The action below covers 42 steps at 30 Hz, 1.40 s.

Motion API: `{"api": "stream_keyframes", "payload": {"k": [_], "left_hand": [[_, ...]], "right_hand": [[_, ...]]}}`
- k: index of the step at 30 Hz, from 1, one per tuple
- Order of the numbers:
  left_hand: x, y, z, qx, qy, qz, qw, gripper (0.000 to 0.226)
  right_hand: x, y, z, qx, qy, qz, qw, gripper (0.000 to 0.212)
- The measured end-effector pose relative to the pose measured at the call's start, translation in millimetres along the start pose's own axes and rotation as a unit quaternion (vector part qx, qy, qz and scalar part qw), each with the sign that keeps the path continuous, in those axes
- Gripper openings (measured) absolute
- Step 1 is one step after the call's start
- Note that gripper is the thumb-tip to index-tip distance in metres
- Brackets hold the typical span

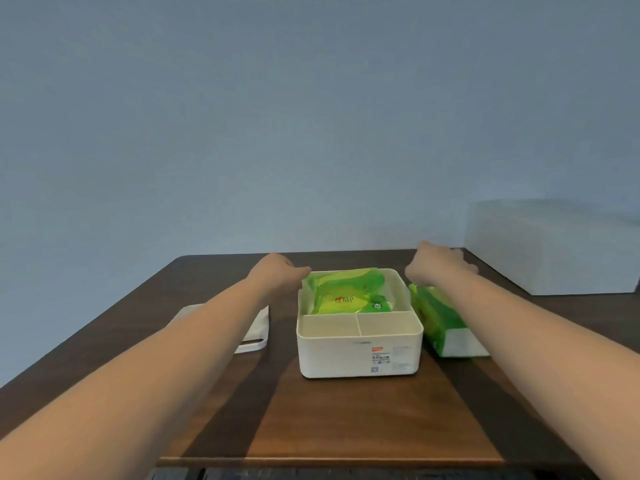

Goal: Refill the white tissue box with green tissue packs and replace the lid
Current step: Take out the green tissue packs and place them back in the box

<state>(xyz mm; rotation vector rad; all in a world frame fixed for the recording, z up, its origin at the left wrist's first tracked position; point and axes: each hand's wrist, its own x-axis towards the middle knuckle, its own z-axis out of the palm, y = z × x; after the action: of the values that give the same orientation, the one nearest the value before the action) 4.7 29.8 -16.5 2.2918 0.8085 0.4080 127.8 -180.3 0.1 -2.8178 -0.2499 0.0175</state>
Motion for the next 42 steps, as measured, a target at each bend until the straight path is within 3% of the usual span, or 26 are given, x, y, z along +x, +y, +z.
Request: {"api": "stream_keyframes", "payload": {"k": [6,10,13,16,23,29,34,42], "left_hand": [[-5,13,14,0.069,-0.047,-0.01,0.996,0.053],[-5,11,16,0.057,-0.09,-0.002,0.994,0.071],[-6,10,15,0.059,-0.118,0.022,0.991,0.057],[-8,12,17,0.085,-0.088,0.04,0.992,0.029],[-6,27,12,-0.061,-0.011,0.082,0.995,0.025],[11,28,6,-0.213,0.11,0.071,0.968,0.026],[33,23,4,-0.196,0.189,0.052,0.961,0.022],[68,6,2,-0.114,0.185,0.005,0.976,0.024]], "right_hand": [[32,34,28,-0.051,-0.084,0.017,0.995,0.084],[24,41,36,-0.057,-0.109,0.004,0.992,0.104],[24,46,40,-0.055,-0.116,0.01,0.992,0.112],[28,49,44,-0.048,-0.107,0.02,0.993,0.108],[17,52,36,0.001,-0.077,0.034,0.996,0.088],[19,52,24,0.047,-0.026,0.015,0.998,0.084],[21,40,0,0.09,0.035,-0.017,0.995,0.074],[23,7,-30,0.144,0.095,-0.145,0.974,0.077]]}}
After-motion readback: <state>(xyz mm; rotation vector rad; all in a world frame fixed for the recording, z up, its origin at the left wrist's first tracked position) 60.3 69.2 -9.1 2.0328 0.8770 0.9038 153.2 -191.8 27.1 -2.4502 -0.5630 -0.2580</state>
